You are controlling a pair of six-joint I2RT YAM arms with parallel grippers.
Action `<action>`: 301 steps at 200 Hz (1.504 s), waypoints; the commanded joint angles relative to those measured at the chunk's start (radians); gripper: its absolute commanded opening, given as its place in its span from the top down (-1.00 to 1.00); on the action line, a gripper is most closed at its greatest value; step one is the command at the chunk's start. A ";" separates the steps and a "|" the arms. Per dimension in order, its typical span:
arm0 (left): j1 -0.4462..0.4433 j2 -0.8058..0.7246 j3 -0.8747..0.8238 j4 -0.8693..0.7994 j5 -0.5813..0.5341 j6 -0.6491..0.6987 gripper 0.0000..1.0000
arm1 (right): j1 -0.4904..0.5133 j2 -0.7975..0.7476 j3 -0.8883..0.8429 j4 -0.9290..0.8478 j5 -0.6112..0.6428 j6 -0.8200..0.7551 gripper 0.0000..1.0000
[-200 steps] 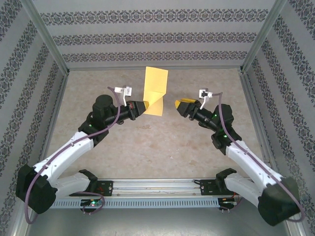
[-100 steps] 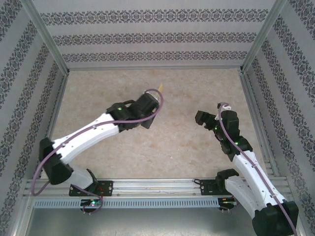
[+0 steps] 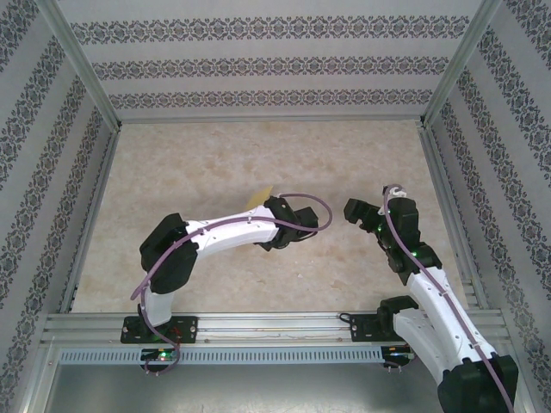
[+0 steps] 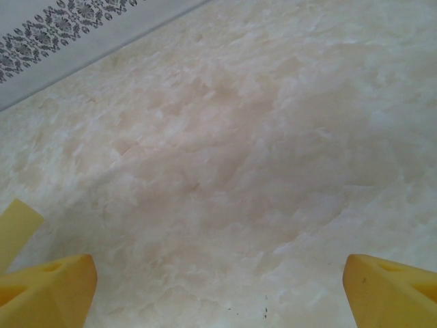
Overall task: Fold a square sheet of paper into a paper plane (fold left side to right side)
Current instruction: Turn over the paper at the center of the table.
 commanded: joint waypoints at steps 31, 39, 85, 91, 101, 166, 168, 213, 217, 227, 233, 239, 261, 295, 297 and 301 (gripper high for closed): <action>-0.009 -0.020 -0.080 0.155 0.256 -0.096 1.00 | -0.017 0.013 -0.021 0.039 -0.044 0.022 -0.86; -0.004 -0.025 -0.089 0.190 0.285 -0.099 0.96 | -0.019 0.017 -0.021 0.043 -0.052 0.024 -0.86; 0.039 -0.074 -0.158 0.364 0.442 -0.116 0.74 | -0.023 0.046 -0.020 0.063 -0.100 0.035 -0.86; 0.044 -0.078 -0.167 0.379 0.458 -0.118 0.70 | -0.024 0.050 -0.021 0.063 -0.106 0.035 -0.86; 0.052 -0.080 -0.177 0.404 0.477 -0.119 0.67 | -0.025 0.055 -0.021 0.067 -0.117 0.033 -0.86; 0.096 -0.094 -0.196 0.576 0.646 -0.102 0.17 | -0.043 0.135 0.001 0.067 -0.248 0.026 -0.86; 0.098 -0.098 -0.198 0.580 0.650 -0.100 0.16 | -0.043 0.139 0.001 0.066 -0.254 0.026 -0.86; 0.188 -0.243 -0.302 0.775 0.748 -0.057 0.04 | -0.044 0.227 0.034 0.096 -0.422 0.044 -0.85; 0.201 -0.260 -0.316 0.797 0.758 -0.049 0.04 | -0.044 0.236 0.035 0.100 -0.438 0.051 -0.84; 0.236 -0.304 -0.356 0.846 0.779 -0.040 0.04 | -0.043 0.257 0.040 0.114 -0.481 0.072 -0.78; 0.259 -0.333 -0.380 0.877 0.793 -0.035 0.04 | -0.038 0.270 0.043 0.122 -0.503 0.087 -0.74; 0.281 -0.361 -0.407 0.910 0.808 -0.028 0.04 | -0.034 0.285 0.046 0.130 -0.522 0.103 -0.70; 0.352 -0.472 -0.509 1.020 0.826 -0.006 0.04 | 0.019 0.343 0.055 0.159 -0.559 0.157 -0.46; 0.447 -0.604 -0.648 1.137 0.817 0.007 0.03 | 0.163 0.473 0.071 0.244 -0.569 0.248 -0.09; 0.452 -0.609 -0.654 1.143 0.817 0.006 0.03 | 0.173 0.478 0.074 0.248 -0.567 0.252 -0.07; 0.460 -0.624 -0.668 1.155 0.815 0.005 0.03 | 0.194 0.499 0.078 0.257 -0.561 0.260 -0.03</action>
